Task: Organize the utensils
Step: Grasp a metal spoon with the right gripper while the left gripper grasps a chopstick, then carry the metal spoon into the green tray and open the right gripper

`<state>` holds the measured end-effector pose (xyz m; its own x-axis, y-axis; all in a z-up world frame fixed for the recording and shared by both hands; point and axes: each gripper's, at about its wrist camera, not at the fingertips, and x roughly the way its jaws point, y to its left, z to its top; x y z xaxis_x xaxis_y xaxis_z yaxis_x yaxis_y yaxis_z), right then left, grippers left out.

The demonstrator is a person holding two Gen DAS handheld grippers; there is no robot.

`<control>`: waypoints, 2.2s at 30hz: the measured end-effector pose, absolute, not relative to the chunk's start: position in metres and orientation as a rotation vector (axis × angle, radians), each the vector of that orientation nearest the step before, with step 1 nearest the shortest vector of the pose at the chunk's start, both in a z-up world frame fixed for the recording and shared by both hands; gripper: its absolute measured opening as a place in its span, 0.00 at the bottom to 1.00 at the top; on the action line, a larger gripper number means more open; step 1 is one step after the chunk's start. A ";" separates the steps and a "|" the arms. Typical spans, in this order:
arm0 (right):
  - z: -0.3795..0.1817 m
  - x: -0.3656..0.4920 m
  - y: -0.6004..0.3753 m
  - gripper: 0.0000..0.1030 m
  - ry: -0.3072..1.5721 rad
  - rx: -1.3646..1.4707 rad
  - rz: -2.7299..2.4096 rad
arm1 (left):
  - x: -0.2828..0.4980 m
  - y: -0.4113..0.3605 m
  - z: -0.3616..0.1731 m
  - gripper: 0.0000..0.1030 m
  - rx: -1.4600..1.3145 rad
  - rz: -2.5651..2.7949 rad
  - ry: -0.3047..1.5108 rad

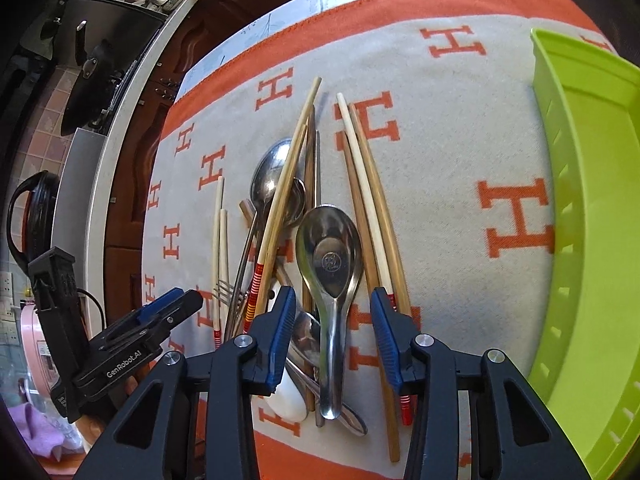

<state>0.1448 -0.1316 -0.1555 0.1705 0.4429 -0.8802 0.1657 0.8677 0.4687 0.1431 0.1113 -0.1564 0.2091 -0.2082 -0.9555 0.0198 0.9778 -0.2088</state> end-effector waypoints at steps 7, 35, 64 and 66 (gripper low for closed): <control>-0.164 0.137 -0.135 0.39 1.427 0.604 0.227 | 0.142 0.094 -0.164 0.39 -0.088 -0.140 1.365; -0.171 0.114 -0.136 0.11 1.420 0.706 0.220 | 0.127 0.106 -0.157 0.03 -0.124 -0.056 1.277; -0.097 0.018 -0.299 0.01 1.106 0.838 -0.096 | 0.100 -0.004 -0.056 0.03 -0.105 -0.370 1.179; -0.098 0.010 -0.315 0.01 1.104 0.837 -0.148 | 0.101 -0.028 -0.055 0.03 -0.083 -0.410 1.185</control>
